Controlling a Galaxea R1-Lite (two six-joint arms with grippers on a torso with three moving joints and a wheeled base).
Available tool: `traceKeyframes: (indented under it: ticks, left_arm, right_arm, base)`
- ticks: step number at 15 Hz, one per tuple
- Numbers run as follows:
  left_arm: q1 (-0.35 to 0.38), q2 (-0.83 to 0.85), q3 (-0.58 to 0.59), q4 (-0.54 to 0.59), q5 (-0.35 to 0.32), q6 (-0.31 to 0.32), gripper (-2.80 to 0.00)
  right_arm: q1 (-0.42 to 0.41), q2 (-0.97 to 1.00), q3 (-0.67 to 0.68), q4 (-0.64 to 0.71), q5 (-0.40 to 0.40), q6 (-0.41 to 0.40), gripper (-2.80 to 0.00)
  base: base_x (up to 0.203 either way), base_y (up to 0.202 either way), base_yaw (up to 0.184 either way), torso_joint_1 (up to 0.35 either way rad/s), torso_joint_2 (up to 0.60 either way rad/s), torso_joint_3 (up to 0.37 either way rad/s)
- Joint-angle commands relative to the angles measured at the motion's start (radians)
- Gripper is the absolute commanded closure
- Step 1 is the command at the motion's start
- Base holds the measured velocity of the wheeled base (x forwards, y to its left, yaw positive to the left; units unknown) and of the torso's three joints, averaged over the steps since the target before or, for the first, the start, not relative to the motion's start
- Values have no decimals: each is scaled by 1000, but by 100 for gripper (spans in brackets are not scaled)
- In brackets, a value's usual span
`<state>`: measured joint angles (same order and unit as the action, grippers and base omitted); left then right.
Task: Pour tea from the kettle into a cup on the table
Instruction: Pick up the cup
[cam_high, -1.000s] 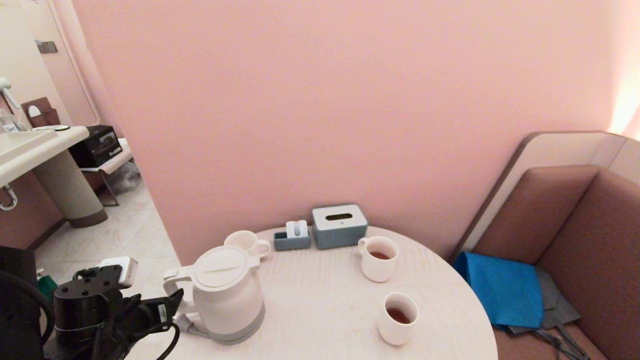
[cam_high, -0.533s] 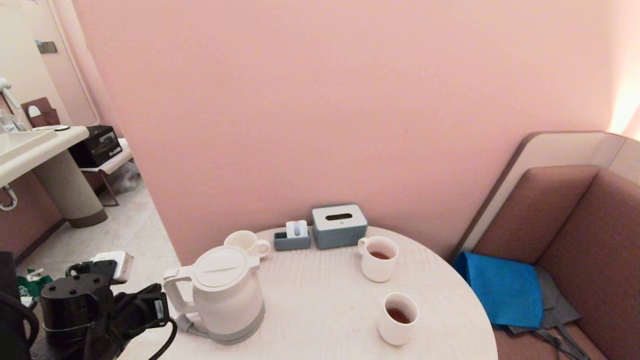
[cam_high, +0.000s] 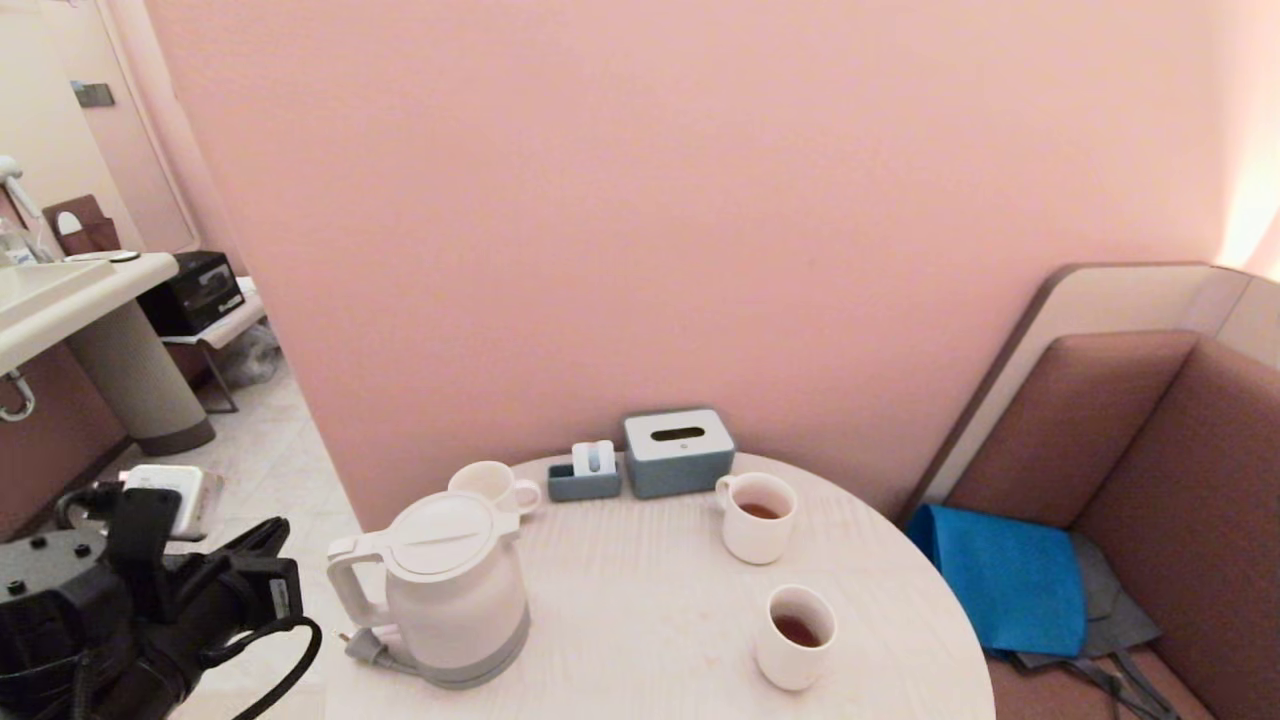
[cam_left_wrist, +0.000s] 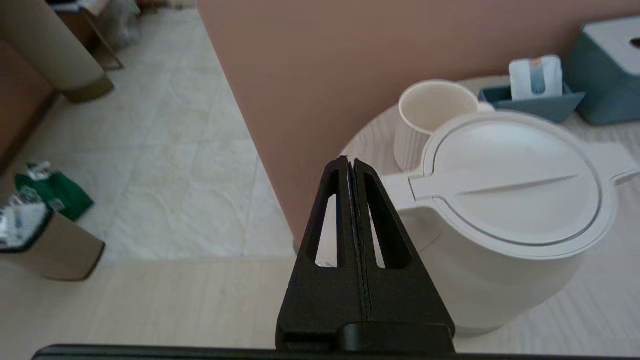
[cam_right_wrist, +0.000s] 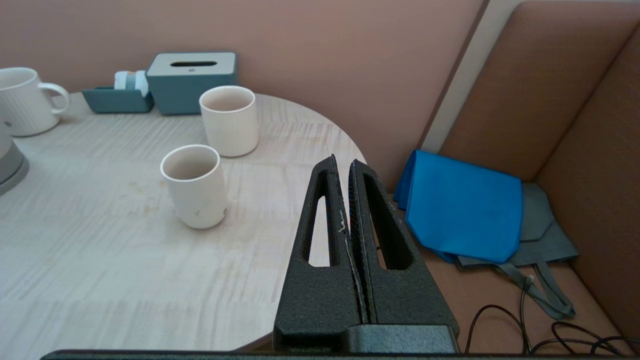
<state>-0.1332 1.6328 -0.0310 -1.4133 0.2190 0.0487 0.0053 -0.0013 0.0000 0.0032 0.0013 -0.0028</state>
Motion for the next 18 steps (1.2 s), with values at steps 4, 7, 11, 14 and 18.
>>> traceKeyframes:
  ticks: [4, 7, 11, 14, 18]
  left_arm:
    - [1, -433, -184, 618, 19, 8, 0]
    - [1, -727, -257, 989, 24, 87, 0]
    - [3, -1060, -330, 1349, 95, 212, 0]
    - [90, -1186, -349, 1428, 153, 238, 0]
    - [108, -1346, -272, 1428, 118, 161, 0]
  right_arm:
    - [1, 1, 0, 0, 0, 0, 0]
    - [1, 1, 0, 0, 0, 0, 0]
    - [1, 1, 0, 0, 0, 0, 0]
    - [1, 1, 0, 0, 0, 0, 0]
    - [1, 1, 0, 0, 0, 0, 0]
  base:
    - [0, 0, 0, 0, 0, 0]
    - [0, 0, 0, 0, 0, 0]
    - [0, 0, 0, 0, 0, 0]
    - [0, 0, 0, 0, 0, 0]
    - [0, 0, 0, 0, 0, 0]
